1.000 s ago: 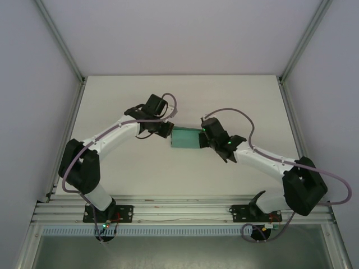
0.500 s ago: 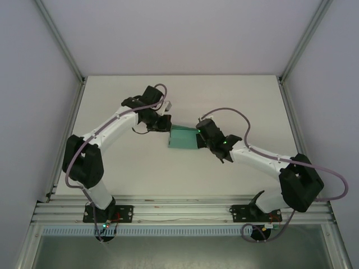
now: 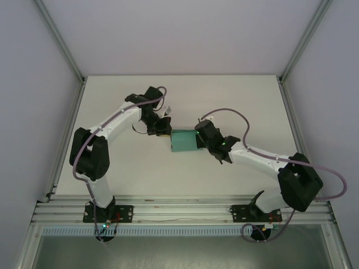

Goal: Assemble paper box

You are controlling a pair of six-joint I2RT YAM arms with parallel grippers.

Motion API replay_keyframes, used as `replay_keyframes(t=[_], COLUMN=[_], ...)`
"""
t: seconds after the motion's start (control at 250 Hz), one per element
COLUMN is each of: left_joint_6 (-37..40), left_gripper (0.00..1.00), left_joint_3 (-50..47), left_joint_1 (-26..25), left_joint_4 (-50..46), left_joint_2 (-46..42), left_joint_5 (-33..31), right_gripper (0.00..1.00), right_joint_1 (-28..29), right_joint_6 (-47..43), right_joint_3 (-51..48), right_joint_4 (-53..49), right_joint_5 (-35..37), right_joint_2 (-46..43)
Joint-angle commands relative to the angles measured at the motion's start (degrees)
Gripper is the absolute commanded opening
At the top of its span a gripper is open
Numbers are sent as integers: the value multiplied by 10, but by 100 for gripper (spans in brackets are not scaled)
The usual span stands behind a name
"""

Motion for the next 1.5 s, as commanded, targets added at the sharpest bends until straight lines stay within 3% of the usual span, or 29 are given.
replay_keyframes(t=[0.0,0.112,0.412,0.556,0.712,0.791,0.999,1.211,1.419,1.495], left_joint_6=[2,21,16,21,23,37,-62,-117,-94,-119], left_gripper=[0,0,0,0,0,0,0,0,0,0], left_joint_3=[20,25,11,26,20,20,-46,-56,-11,-19], left_joint_1=[13,25,37,39,47,58,66,66,68,71], left_joint_4=[-50,-74,-55,-81,-75,-103,5,42,-9,9], left_joint_2=[8,12,-6,6,10,13,13,18,29,29], left_joint_5=[38,31,132,111,186,188,240,269,226,229], right_gripper=[0,0,0,0,0,0,0,0,0,0], right_joint_1=[14,18,24,24,25,25,31,39,40,41], right_joint_6=[3,-5,-43,-44,-47,-46,-48,-50,-49,-50], right_joint_3=[-29,-29,-63,-69,-71,-70,-69,-56,-58,-57], right_joint_4=[-53,-63,-28,-17,-15,-16,-13,-25,-21,-25], right_joint_5=[-30,-16,-13,-12,-17,-14,-12,-4,-5,-8], right_joint_2=[27,34,22,20,23,25,31,49,45,47])
